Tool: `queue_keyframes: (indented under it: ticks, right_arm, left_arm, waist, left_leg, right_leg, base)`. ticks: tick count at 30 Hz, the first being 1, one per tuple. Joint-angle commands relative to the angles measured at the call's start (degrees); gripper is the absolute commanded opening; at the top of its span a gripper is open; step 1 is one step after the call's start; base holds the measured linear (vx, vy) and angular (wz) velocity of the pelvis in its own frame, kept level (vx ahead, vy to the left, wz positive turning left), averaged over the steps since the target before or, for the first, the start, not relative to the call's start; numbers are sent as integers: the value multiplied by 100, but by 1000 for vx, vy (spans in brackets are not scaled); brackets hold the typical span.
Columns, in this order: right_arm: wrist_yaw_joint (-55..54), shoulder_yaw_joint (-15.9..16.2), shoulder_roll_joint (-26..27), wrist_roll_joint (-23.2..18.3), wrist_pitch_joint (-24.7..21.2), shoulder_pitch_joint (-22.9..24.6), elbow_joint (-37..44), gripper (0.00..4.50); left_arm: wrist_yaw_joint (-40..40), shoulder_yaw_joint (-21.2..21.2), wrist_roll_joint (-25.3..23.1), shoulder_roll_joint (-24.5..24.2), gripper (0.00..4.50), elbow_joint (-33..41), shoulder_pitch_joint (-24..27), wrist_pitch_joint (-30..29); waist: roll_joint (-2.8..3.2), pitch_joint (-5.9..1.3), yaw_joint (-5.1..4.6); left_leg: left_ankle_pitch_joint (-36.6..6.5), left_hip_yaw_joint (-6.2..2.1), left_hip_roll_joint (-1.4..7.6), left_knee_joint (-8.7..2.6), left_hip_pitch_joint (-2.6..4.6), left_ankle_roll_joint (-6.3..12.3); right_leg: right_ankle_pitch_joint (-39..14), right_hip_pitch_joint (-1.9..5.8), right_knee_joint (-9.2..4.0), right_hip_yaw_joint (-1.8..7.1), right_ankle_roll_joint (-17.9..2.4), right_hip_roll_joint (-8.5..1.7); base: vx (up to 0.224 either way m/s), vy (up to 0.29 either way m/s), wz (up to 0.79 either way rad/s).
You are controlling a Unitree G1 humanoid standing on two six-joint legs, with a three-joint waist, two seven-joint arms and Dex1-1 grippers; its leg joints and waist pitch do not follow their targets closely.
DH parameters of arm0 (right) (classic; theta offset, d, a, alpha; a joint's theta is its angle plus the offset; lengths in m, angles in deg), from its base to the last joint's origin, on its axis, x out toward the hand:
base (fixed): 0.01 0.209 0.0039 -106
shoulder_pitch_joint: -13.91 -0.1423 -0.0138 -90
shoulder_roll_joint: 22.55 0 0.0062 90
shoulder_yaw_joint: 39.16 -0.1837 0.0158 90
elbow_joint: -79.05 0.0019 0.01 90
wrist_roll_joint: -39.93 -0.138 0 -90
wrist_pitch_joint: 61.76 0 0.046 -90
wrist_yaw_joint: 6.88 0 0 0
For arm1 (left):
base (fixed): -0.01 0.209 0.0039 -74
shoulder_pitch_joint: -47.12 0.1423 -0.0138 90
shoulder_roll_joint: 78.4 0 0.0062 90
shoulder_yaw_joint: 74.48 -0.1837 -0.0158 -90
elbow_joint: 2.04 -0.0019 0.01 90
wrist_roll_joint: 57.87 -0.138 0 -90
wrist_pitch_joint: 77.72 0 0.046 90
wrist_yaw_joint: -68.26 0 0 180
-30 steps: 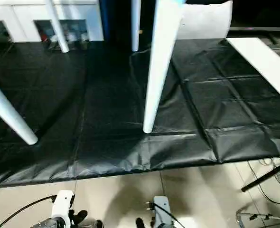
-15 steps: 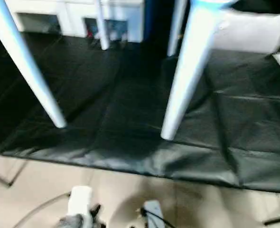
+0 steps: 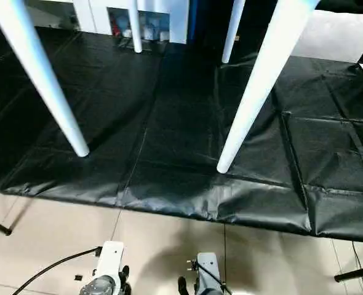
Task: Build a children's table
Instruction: Flip table
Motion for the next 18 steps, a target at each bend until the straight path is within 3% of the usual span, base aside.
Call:
queue_keyframes:
  ticks: [1,2,3,4,6,8,10,11,13,14,15,17,18]
  right_arm:
    - [-112,90,229,151,115,218,-124,450]
    - [-111,87,232,156,128,217,-122,450]
    - [-101,75,279,209,274,196,-78,450]
    - [-102,70,285,205,279,192,-74,450]
    - [-116,15,341,165,321,155,-27,450]
    - [-172,-67,437,101,195,120,-26,450]
    - [-299,-32,537,154,-86,125,-113,450]
    - [-311,14,609,193,-182,158,-154,450]
    - [-374,122,753,317,-180,237,-198,450]
    - [-390,129,773,336,-159,248,-201,450]
    - [-413,143,801,365,-130,264,-205,450]
    - [-470,200,883,443,-61,307,-213,450]
    - [-121,76,494,337,-194,83,-175,450]
  left_arm:
    - [-81,-109,15,1627,267,-275,273,36]
    - [-34,-87,44,1554,267,-250,253,60]
    - [821,250,467,368,267,181,65,261]
    - [888,266,487,291,267,205,66,257]
    - [1525,433,652,-432,267,426,77,213]
    - [2359,668,810,-1338,267,539,95,41]
    - [2752,803,846,-1811,267,466,63,-131]
    - [2741,784,778,-1878,267,376,24,-229]
    - [2663,663,644,-1818,267,282,-50,-241]
    - [2660,659,646,-1800,267,276,-60,-225]
    - [2647,651,649,-1763,267,277,-75,-208]
    - [2547,597,647,-1589,267,340,-114,-211]
    - [2428,499,594,-1390,267,408,-118,-243]
  waist:
    - [-3,-91,-23]
    - [-10,-113,-23]
    - [-10,-127,-4]
    - [-19,-125,-17]
    - [2,-158,-7]
    - [8,-164,-6]
    - [44,-217,-52]
    - [63,-178,-80]
    - [79,-123,-91]
    - [29,-69,-58]
    - [22,-76,-33]
    - [95,-60,-22]
    - [122,-48,-28]
  left_leg:
    - [-1005,-79,401,-552,14,600]
    - [-897,-48,399,-534,15,602]
    - [-640,-36,398,-506,25,656]
    - [-508,-26,392,-498,6,695]
    - [-5,-3,374,-409,12,870]
    - [292,16,343,-367,18,1032]
    - [587,1,314,-333,4,1039]
    - [599,9,324,-327,26,1026]
    - [119,27,388,-385,63,903]
    - [-382,56,412,-448,54,826]
    - [-559,76,415,-474,38,791]
    - [-773,114,449,-517,55,724]
    - [-878,116,464,-547,36,626]
  right_leg:
    - [84,100,-468,180,-1317,-455]
    - [227,96,-465,181,-1311,-451]
    - [613,89,-436,185,-1370,-465]
    - [817,86,-408,178,-1404,-449]
    - [1760,84,-311,160,-1532,-431]
    - [2249,76,-270,148,-1526,-409]
    - [2688,95,-193,121,-1431,-365]
    - [2821,34,-189,108,-1455,-327]
    - [2325,-16,-234,105,-1570,-335]
    - [1763,-3,-293,133,-1643,-364]
    - [1394,21,-315,154,-1657,-407]
    - [1014,-31,-366,173,-1618,-428]
    - [934,-32,-374,168,-1584,-424]
  base:
    - [0,0,0]
    - [0,0,0]
    - [0,0,0]
    - [0,0,0]
    - [0,0,0]
    - [0,0,0]
    - [0,0,0]
    - [0,0,0]
    - [0,0,0]
    - [0,0,0]
    - [0,0,0]
    - [-10,30,2]
    - [0,0,0]
